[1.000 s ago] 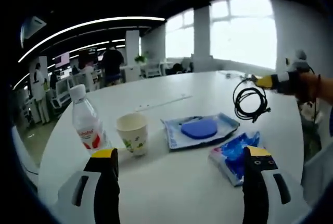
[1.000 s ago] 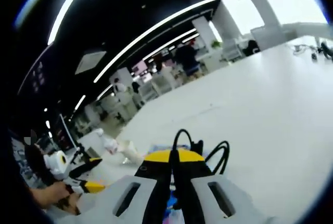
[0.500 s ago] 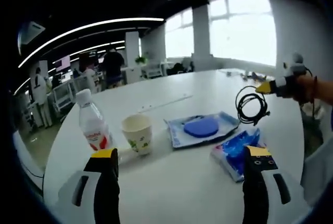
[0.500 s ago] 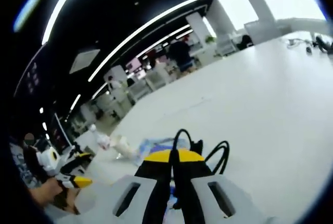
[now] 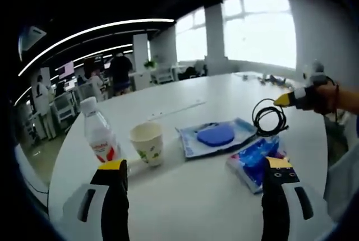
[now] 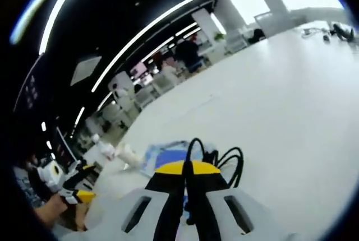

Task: Arrange the tabletop items into an orderly group along one side of the table until the central work area is clear of visible clutter.

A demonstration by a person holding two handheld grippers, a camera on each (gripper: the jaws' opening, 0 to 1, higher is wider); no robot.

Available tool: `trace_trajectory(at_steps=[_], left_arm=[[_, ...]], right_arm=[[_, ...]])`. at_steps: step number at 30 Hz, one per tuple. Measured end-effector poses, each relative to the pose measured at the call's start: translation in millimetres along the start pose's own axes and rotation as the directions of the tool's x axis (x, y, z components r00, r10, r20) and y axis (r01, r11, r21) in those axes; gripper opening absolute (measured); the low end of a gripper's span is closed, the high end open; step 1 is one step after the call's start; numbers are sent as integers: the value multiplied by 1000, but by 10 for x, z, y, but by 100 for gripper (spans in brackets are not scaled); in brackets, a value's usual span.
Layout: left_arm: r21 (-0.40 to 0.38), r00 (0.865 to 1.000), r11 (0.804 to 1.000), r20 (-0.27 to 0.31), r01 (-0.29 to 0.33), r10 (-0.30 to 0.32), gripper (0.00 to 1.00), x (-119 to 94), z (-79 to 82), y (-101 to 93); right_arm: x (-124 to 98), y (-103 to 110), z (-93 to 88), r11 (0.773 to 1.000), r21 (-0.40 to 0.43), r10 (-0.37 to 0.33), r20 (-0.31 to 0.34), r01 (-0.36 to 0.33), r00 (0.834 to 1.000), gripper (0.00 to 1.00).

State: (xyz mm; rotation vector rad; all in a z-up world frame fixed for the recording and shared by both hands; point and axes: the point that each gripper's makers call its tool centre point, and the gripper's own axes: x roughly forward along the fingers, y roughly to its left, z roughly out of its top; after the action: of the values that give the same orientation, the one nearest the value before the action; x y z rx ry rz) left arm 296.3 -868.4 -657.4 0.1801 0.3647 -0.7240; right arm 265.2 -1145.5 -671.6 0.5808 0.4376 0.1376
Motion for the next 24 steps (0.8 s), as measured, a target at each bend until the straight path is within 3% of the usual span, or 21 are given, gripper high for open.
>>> trace_trajectory(at_steps=[8,11,16,24], left_arm=[[5,1000,1000,-6,2,-2,100,-16,-10,-21],[7,1000,1000,-5,4,-4,100,-24,-3,-34],[9,1000,1000,-7,4,-4,100,-39,1,-36],[9,1000,1000,-22,1,0,100,-63,-35,-36]], right_arm=[[-93,-180,-118,997,-25,-79,-36,78,996,0],[-126,-325,-210,987,-85,-139,-74,133,987,0],[-126,-420,-266,989,-24,-150,-86,149,985,0],[-140,-469,-314,980,-71,-194,-126,186,973,0]])
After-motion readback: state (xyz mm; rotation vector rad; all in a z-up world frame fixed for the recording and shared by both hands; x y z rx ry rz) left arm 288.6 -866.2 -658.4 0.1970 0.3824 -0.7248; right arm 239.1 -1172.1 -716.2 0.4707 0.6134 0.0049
